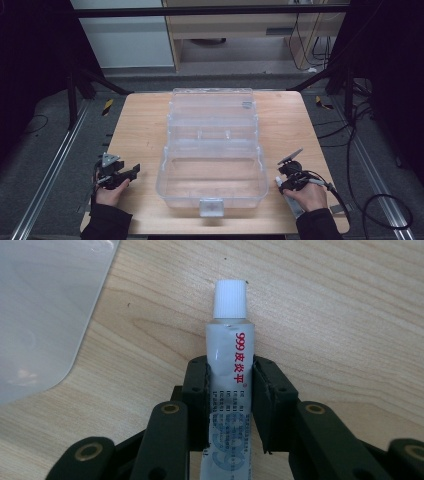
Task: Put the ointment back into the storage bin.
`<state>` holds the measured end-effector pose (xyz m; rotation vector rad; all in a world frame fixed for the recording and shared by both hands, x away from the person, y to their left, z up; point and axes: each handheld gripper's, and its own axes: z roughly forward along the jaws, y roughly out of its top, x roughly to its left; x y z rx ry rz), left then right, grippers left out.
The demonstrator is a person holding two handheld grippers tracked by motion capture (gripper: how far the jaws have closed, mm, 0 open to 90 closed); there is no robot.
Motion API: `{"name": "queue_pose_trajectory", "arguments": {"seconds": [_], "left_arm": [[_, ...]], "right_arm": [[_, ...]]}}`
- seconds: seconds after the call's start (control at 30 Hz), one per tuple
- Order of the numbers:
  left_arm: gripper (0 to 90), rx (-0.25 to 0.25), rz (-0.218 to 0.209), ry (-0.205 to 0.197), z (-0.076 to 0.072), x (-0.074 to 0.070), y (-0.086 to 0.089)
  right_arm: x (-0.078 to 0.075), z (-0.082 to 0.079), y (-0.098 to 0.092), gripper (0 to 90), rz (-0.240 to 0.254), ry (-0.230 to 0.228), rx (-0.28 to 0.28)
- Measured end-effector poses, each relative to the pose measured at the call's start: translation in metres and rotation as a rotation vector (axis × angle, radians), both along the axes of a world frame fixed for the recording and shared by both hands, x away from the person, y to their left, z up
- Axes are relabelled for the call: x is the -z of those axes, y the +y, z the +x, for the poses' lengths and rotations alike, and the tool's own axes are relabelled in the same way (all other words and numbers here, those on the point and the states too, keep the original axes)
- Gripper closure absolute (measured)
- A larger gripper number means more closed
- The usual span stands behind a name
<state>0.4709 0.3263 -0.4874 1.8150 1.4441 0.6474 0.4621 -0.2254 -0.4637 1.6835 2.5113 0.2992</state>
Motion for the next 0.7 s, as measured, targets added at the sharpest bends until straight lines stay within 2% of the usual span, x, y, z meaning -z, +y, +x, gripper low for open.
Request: {"name": "queue_pose_trajectory", "arguments": {"seconds": [0.07, 0.17, 0.27, 0.37, 0.43, 0.53, 0.57, 0.63, 0.7], "left_arm": [[32.4, -0.001, 0.0, 0.0, 0.0, 0.0, 0.0], [32.5, 0.0, 0.002, 0.0, 0.0, 0.0, 0.0], [32.5, -0.001, 0.003, -0.001, 0.0, 0.0, -0.001], [32.5, -0.001, 0.003, 0.0, 0.0, 0.0, -0.001], [32.5, -0.001, 0.003, 0.001, 0.0, 0.0, -0.001], [32.5, 0.001, 0.007, 0.003, 0.001, 0.0, -0.001], [32.5, 0.003, 0.006, 0.003, 0.001, 0.0, -0.002], [32.5, 0.003, 0.007, 0.004, 0.001, 0.0, -0.002], [32.5, 0.003, 0.006, 0.007, 0.001, 0.0, -0.002]], "right_arm": [[-0.004, 0.0, -0.001, 70.0, 0.013, -0.009, -0.004], [-0.014, -0.001, -0.007, 70.1, 0.063, -0.044, -0.014], [-0.019, -0.002, -0.008, 70.1, 0.058, -0.063, -0.024], [-0.028, -0.003, -0.01, 70.1, 0.086, -0.094, -0.033], [-0.037, -0.003, -0.011, 70.1, 0.103, -0.134, -0.053], [-0.042, -0.004, -0.011, 70.1, 0.102, -0.155, -0.06], [-0.048, -0.004, -0.012, 70.2, 0.107, -0.185, -0.086], [-0.05, -0.004, -0.012, 70.2, 0.113, -0.191, -0.091], [-0.058, -0.004, -0.012, 70.2, 0.118, -0.214, -0.121]]}}
